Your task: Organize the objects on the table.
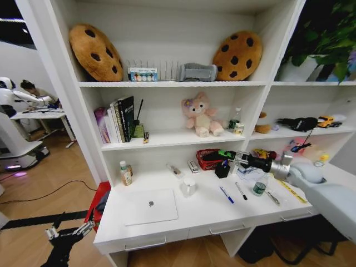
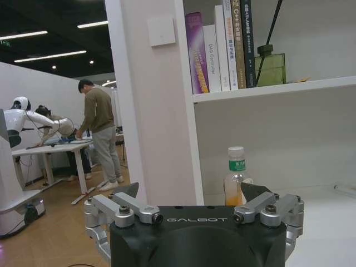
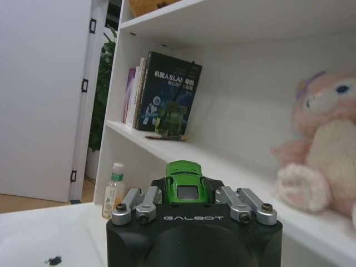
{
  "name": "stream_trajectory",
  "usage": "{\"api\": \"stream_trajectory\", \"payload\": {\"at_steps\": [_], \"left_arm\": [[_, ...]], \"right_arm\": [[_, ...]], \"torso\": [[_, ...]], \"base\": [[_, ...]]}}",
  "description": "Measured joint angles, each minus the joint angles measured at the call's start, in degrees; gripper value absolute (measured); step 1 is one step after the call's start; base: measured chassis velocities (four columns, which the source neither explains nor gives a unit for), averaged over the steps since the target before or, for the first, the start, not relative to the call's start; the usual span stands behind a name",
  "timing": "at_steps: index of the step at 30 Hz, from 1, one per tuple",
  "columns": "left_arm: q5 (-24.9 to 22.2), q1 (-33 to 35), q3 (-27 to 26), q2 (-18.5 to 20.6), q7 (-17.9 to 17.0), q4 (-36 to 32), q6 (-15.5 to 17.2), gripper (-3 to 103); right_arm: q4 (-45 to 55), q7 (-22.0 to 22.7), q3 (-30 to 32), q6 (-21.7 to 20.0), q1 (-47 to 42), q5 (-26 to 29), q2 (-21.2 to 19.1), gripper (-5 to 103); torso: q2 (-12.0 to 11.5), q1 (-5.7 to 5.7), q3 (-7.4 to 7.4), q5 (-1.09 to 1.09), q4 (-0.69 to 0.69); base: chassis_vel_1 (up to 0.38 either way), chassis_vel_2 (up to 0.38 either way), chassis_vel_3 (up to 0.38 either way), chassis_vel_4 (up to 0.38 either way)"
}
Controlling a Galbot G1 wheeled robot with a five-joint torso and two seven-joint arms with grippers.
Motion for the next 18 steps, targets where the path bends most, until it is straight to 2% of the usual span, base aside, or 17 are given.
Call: {"api": "stream_trajectory", "payload": {"at_steps": [1, 2, 3, 4, 5, 6, 7, 8, 9, 11, 13, 16, 18], "left_arm": [[0.0, 0.0, 0.0, 0.0, 0.0, 0.0, 0.0, 100], [0.0, 0.0, 0.0, 0.0, 0.0, 0.0, 0.0, 100], [0.0, 0.0, 0.0, 0.0, 0.0, 0.0, 0.0, 100], [0.0, 0.0, 0.0, 0.0, 0.0, 0.0, 0.0, 100], [0.0, 0.0, 0.0, 0.0, 0.0, 0.0, 0.0, 100], [0.0, 0.0, 0.0, 0.0, 0.0, 0.0, 0.0, 100], [0.0, 0.0, 0.0, 0.0, 0.0, 0.0, 0.0, 100], [0.0, 0.0, 0.0, 0.0, 0.0, 0.0, 0.0, 100], [0.0, 0.0, 0.0, 0.0, 0.0, 0.0, 0.0, 100], [0.0, 0.0, 0.0, 0.0, 0.0, 0.0, 0.0, 100], [0.0, 0.0, 0.0, 0.0, 0.0, 0.0, 0.0, 100], [0.0, 0.0, 0.0, 0.0, 0.0, 0.0, 0.0, 100], [0.0, 0.0, 0.0, 0.0, 0.0, 0.0, 0.0, 100]], "right_arm": [[-2.9, -0.3, -3.8, -0.2, 4.8, -0.2, 2.2, 36], [-6.9, -0.7, -8.0, -0.3, 10.1, -1.0, 5.8, 36], [-6.9, -0.7, -8.0, -0.3, 10.1, -1.0, 5.8, 36], [-12.0, -1.1, -11.2, -0.2, 14.6, -2.2, 9.6, 36], [-16.9, -1.2, -14.3, 0.4, 18.6, -2.8, 13.1, 36], [-16.9, -1.2, -14.3, 0.4, 18.6, -2.8, 13.1, 36], [-22.7, -1.4, -17.7, 0.9, 23.1, -3.5, 17.5, 36], [-26.2, -1.6, -19.2, 1.3, 25.6, -4.3, 19.8, 36], [-26.2, -1.6, -19.2, 1.3, 25.6, -4.3, 19.8, 36], [-32.6, -0.8, -21.2, 1.5, 29.2, -6.2, 24.1, 36], [-33.9, 0.2, -21.8, 1.2, 29.9, -6.2, 25.4, 36], [-37.6, 2.4, -22.9, 0.9, 31.1, -7.2, 30.4, 36], [-38.1, 2.7, -23.0, 0.9, 31.2, -7.4, 31.3, 36]], "torso": [[0.0, 0.0, 0.0, -0.05, 0.05], [0.0, 0.0, 0.0, -0.03, 0.04], [0.0, 0.0, 0.0, -0.03, 0.04], [0.0, 0.01, 0.01, 0.01, 0.09], [0.0, 0.02, 0.02, 0.02, 0.05], [0.0, 0.02, 0.02, 0.02, 0.05], [0.0, 0.02, 0.02, -0.03, 0.07], [0.0, 0.02, 0.02, -0.03, 0.07], [0.0, 0.02, 0.02, -0.03, 0.07], [0.0, 0.02, 0.01, -0.03, 0.03], [0.0, 0.02, 0.01, -0.03, 0.02], [0.0, 0.01, 0.01, -0.01, 0.01], [0.0, 0.01, 0.01, -0.01, 0.02]], "base": [[0.0, 0.0, 0.0, 0.0], [0.0, 0.0, 0.0, 0.0], [0.0, 0.0, 0.0, 0.0], [0.0, 0.0, 0.0, 0.0], [0.0, 0.0, 0.0, 0.0], [0.0, 0.0, 0.0, 0.0], [0.0, 0.0, 0.0, 0.0], [0.0, 0.0, 0.0, 0.0], [0.0, 0.0, 0.0, 0.0], [0.0, 0.0, 0.0, 0.0], [0.0, 0.0, 0.0, 0.0], [0.0, 0.0, 0.0, 0.0], [0.0, 0.0, 0.0, 0.0]]}}
